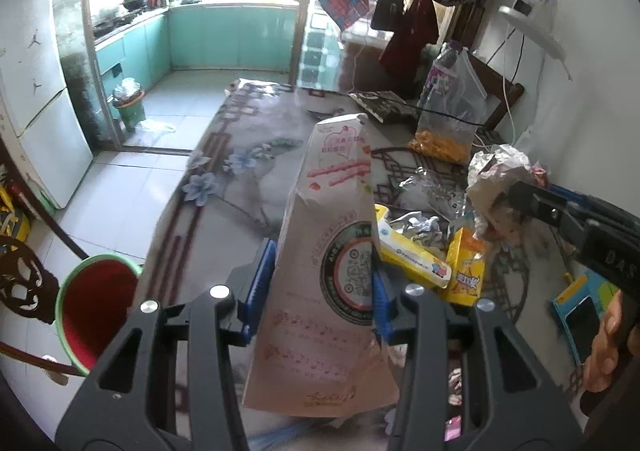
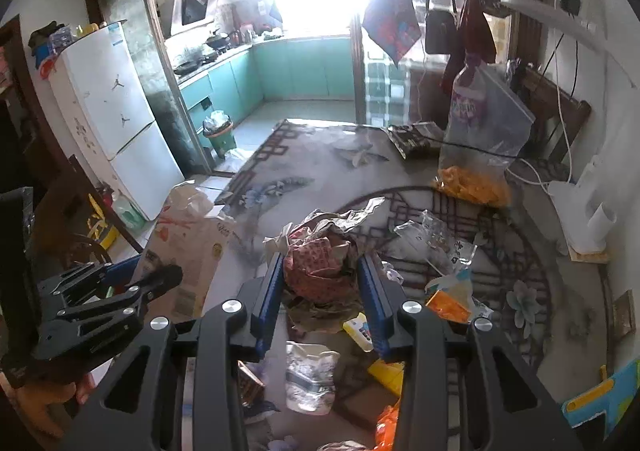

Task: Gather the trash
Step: 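Grasp the white paper bag with the left tool while the right tool holds the wrapper, then move both tools over the red bucket and open them to drop bag and wrapper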

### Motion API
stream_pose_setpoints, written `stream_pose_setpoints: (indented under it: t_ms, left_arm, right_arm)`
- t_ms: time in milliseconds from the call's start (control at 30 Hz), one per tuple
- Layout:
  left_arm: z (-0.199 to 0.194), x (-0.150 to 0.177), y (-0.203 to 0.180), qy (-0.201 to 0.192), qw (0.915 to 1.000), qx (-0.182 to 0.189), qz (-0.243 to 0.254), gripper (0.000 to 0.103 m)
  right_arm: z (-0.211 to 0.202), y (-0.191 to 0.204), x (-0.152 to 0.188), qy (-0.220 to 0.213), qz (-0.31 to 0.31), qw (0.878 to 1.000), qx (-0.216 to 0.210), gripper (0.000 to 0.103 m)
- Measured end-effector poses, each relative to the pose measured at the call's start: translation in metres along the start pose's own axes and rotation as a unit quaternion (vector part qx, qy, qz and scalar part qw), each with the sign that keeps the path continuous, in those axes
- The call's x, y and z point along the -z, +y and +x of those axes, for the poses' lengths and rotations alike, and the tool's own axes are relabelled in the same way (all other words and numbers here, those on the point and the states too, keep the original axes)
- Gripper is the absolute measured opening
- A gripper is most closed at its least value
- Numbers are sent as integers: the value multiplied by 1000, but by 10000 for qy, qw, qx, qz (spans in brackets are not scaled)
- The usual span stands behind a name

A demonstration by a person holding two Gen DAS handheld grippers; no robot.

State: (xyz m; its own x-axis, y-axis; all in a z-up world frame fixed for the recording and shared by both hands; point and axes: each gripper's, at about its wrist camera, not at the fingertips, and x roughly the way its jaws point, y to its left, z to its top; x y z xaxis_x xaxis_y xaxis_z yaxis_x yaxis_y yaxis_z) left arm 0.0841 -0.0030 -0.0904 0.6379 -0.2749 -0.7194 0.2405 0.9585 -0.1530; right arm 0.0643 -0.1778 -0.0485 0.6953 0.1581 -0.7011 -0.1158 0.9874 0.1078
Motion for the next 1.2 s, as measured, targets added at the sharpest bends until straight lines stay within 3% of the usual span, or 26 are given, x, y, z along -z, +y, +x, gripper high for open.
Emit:
stream_pose_setpoints:
  t_ms: [367, 900, 1200]
  left_arm:
    - [-37, 18, 32, -137, 9990, -336, -274, 42]
    - [-61, 25, 72, -314, 9969, -614, -377, 42]
    - [-67, 34, 116, -299, 9952, -725, -581, 42]
  right_arm:
    - [-21, 40, 0, -218, -382, 9989, -141, 37]
    - [-14, 92, 2, -198, -759, 9965, -281, 37]
    - [3, 137, 5, -40, -967, 9948, -321, 38]
